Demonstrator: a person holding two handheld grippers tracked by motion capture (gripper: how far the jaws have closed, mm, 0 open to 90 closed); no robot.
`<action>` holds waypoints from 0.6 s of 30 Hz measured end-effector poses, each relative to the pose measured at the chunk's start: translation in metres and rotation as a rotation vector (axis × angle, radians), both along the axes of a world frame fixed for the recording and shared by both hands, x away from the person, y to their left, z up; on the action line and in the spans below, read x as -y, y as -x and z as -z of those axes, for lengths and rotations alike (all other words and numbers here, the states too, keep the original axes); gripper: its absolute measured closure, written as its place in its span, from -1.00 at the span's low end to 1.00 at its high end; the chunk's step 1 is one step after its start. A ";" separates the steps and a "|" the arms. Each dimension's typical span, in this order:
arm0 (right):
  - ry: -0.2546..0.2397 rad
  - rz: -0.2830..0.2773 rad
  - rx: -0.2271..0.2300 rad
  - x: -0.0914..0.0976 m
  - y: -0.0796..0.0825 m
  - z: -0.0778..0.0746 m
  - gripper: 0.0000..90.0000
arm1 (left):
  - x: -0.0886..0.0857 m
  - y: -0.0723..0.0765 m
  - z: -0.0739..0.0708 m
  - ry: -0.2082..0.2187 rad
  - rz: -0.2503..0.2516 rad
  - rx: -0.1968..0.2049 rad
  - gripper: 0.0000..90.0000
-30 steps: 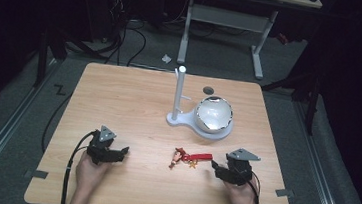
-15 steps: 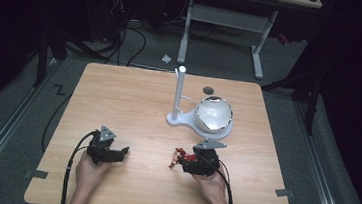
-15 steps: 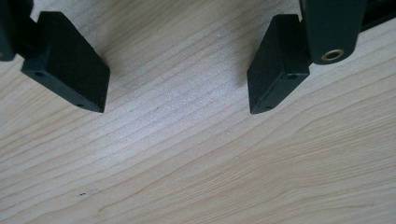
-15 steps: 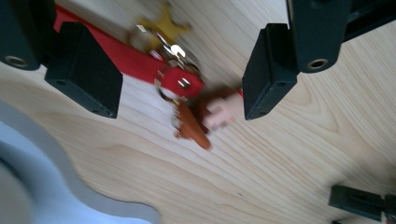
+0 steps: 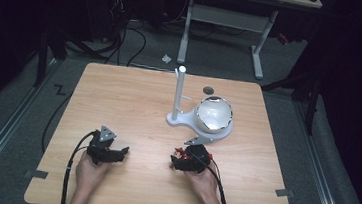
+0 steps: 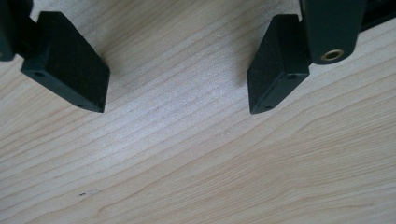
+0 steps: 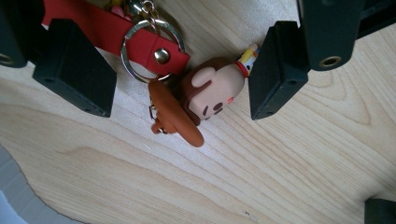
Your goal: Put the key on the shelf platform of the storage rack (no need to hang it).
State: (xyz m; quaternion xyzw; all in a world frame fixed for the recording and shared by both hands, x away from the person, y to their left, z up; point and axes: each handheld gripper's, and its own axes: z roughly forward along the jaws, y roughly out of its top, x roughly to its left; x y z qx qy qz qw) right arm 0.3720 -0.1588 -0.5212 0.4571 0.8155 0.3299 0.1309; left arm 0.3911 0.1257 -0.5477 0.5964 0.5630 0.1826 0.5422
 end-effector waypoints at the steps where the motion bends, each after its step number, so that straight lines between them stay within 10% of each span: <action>1: -0.002 -0.001 -0.004 0.001 0.000 0.000 -0.46 | 0.000 0.000 0.000 0.000 0.000 0.000 -0.52; 18: -0.001 -0.035 -0.027 0.018 0.011 -0.001 -0.42 | 0.000 0.000 0.000 0.000 0.000 0.000 -0.52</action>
